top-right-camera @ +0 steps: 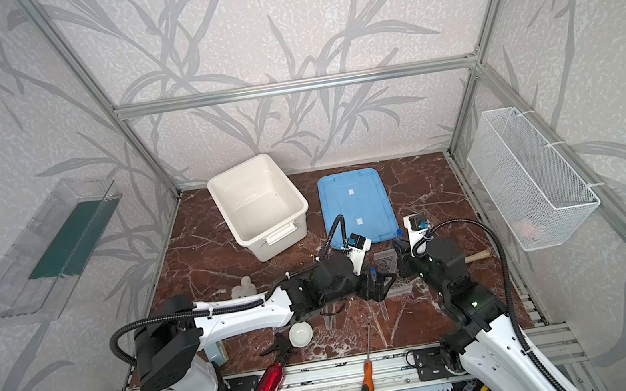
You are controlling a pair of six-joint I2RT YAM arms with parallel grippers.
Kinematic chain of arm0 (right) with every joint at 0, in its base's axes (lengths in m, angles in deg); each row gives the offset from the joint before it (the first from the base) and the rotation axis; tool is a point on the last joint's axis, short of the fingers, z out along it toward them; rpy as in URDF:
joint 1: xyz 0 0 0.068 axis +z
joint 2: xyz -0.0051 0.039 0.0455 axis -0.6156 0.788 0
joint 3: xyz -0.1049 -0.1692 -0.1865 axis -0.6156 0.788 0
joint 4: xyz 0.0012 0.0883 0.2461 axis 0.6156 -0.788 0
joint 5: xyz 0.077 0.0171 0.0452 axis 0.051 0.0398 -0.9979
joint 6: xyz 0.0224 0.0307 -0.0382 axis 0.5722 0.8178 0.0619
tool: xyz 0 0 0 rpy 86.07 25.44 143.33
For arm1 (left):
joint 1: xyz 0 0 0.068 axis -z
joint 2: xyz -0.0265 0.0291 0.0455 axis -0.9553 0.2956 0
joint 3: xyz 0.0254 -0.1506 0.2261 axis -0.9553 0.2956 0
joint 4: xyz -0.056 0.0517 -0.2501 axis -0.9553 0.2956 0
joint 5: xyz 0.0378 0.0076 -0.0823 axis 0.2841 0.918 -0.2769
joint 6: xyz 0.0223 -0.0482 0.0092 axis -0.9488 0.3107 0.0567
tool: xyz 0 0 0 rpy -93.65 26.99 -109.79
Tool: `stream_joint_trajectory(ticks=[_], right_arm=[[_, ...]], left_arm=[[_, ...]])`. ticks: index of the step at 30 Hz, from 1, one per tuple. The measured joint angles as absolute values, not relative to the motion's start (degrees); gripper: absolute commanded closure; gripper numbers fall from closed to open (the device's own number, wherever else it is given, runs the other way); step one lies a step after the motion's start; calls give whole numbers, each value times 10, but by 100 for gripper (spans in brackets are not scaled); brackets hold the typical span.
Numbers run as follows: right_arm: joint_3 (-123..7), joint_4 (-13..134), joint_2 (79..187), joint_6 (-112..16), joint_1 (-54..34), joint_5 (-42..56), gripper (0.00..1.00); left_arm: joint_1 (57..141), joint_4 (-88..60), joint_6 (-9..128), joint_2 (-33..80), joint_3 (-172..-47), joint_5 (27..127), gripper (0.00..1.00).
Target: Organize the chemistry lab equipment
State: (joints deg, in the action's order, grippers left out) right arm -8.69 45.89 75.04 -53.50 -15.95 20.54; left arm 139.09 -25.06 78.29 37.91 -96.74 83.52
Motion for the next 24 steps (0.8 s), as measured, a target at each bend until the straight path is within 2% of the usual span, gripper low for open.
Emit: stream_joint_trajectory(ticks=[10, 24], right_arm=[[-3, 556, 692, -552, -160, 292, 84], [27, 631, 724, -575, -160, 326, 84]], left_arm=[[1391, -265, 790, 409, -983, 804, 1], [1391, -270, 797, 422, -983, 799, 1]])
